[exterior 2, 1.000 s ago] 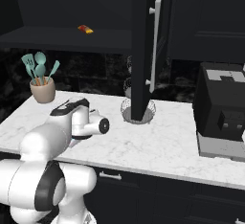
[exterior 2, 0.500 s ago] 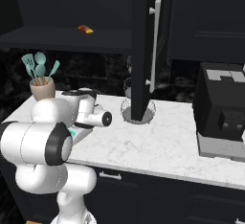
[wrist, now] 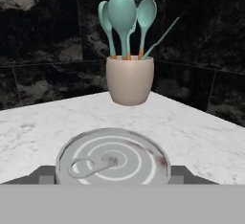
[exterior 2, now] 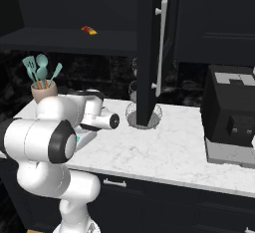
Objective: Pick the canned food and place it on the digital scale for weighing, and close the cabinet.
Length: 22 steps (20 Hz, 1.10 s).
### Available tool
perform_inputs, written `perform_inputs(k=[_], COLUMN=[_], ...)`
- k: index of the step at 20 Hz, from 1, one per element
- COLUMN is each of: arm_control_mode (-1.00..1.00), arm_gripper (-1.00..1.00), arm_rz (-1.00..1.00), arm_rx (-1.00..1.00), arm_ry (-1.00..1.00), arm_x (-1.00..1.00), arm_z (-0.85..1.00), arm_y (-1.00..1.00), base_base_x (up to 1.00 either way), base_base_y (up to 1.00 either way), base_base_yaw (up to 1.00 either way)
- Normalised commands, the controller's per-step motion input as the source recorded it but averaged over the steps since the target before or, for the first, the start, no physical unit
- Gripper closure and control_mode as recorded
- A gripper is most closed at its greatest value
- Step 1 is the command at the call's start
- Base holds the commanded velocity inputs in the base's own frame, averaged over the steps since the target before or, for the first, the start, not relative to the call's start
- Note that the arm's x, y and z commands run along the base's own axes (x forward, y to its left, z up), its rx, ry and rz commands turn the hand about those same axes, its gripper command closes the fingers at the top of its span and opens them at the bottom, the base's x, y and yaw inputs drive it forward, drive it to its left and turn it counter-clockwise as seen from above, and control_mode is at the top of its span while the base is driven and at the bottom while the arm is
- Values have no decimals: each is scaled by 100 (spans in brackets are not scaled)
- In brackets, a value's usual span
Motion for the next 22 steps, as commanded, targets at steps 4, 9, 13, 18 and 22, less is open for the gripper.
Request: perform_inputs(k=[4,9,13,18,22], arm_control_mode=[-100,-100,-100,-100,-100], arm_gripper=[-100,-100,-100,-100,-100], arm_rz=[0,0,0,0,0], arm_rx=[0,0,0,1,2], arm_ry=[-1,0,0,0,-3], arm_x=[-32,-6,0,-7,-28], arm_z=[-17,-3,0,0,0], arm_y=[7,0,-8,-6,-12], base_base_x=[0,0,0,0,0], base_base_y=[0,0,0,0,0], base_base_yaw=[0,0,0,0,0])
